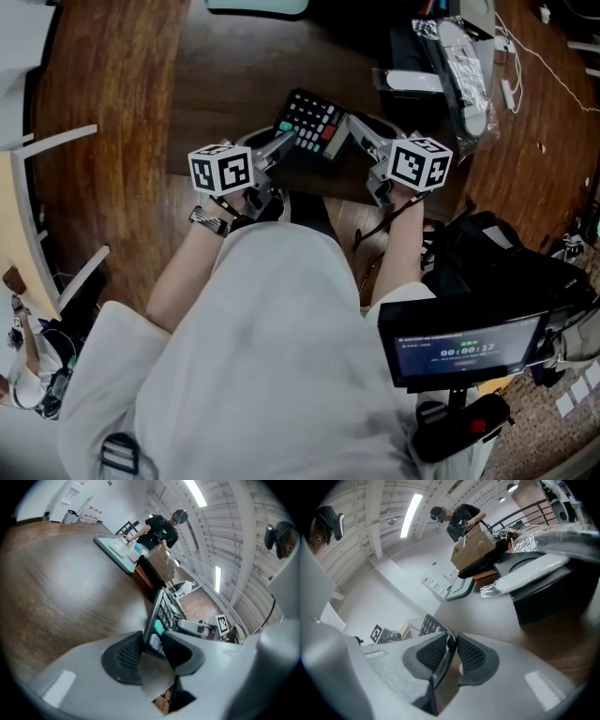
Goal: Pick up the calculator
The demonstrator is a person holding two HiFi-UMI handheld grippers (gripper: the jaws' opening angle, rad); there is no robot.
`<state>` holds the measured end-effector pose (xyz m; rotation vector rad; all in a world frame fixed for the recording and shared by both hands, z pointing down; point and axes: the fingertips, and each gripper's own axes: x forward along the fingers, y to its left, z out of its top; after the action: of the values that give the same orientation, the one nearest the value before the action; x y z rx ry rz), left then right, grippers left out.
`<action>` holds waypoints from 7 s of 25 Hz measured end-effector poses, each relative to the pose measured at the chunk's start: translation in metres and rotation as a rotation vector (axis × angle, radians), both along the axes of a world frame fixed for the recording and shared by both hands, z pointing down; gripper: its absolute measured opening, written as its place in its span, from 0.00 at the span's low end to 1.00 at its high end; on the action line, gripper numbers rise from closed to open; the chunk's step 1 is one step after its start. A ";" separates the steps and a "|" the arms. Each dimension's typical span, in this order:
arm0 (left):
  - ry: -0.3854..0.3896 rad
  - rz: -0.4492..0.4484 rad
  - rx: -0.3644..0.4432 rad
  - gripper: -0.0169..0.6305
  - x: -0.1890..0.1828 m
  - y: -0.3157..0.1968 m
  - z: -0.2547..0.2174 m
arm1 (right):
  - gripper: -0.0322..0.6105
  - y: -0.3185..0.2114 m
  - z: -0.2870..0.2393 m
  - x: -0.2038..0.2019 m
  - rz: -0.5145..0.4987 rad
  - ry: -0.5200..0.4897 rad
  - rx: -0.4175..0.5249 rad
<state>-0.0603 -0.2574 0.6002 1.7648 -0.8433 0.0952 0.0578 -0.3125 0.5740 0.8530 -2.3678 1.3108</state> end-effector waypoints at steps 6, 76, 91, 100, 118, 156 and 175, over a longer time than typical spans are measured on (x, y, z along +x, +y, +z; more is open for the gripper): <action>0.014 0.068 0.086 0.25 -0.008 0.001 -0.026 | 0.17 0.012 -0.031 -0.005 0.049 0.001 0.077; 0.043 0.272 0.656 0.26 0.047 0.036 -0.239 | 0.15 0.095 -0.272 0.052 0.211 -0.109 0.697; 0.099 0.344 0.648 0.26 0.014 0.076 -0.231 | 0.14 0.145 -0.266 0.019 0.285 -0.081 0.667; 0.081 0.348 0.708 0.26 0.030 0.125 -0.251 | 0.14 0.196 -0.284 0.035 0.298 -0.112 0.727; 0.056 0.306 0.717 0.25 0.072 0.276 -0.240 | 0.14 0.340 -0.277 0.077 0.242 -0.123 0.776; 0.025 0.266 0.695 0.25 0.029 0.432 -0.257 | 0.15 0.487 -0.289 0.036 0.229 -0.153 0.775; 0.032 0.280 0.701 0.25 0.029 0.432 -0.258 | 0.14 0.490 -0.290 0.035 0.216 -0.125 0.779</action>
<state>-0.0313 0.1743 0.3425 2.5317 -0.6359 -0.0547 0.0930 0.1778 0.2838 1.2809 -2.9896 0.4635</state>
